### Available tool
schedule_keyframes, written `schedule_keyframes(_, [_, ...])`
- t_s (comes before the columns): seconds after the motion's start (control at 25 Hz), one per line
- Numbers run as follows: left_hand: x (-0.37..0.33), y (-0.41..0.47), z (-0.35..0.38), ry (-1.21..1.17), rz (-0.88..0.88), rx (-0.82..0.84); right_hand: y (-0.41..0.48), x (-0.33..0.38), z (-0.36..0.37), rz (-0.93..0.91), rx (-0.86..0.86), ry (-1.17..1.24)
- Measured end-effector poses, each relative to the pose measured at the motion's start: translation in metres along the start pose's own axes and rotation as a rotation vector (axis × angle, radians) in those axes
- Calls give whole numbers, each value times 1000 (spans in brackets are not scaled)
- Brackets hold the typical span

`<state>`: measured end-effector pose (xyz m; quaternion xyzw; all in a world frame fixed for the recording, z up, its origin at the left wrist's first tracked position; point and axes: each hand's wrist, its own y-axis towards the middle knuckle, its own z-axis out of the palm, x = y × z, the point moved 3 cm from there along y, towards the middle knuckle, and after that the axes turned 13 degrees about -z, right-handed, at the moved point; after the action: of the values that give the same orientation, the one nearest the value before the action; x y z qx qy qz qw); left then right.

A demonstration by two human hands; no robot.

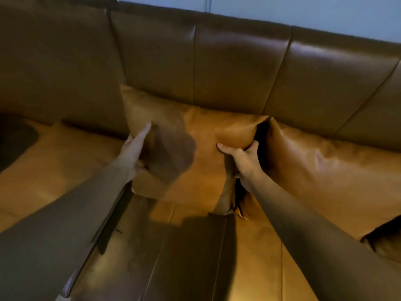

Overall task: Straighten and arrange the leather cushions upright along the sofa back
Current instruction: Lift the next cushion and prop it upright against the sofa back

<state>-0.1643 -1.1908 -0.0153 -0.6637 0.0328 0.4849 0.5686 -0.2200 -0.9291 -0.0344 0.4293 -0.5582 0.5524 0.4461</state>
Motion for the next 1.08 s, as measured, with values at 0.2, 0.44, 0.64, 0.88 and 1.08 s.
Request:
schedule_keyframes(0.2, [9,3,2,-57,36,-59,5,1,-3,-34,-23,19])
schedule_keyframes(0.44, [13,8,2,-148,59,-137,5,-3,2,-61,-48,25])
schedule_keyframes(0.64, [10,18,-7,-129,109,-138,7,-6,13,-84,-24,8])
schedule_keyframes(0.88, [-3,30,-11,145,98,-168,11,3,24,-41,-48,-196])
schedule_keyframes(1.08, [-3,4,-21,346,128,-195,-13,24,21,-110,-91,-472])
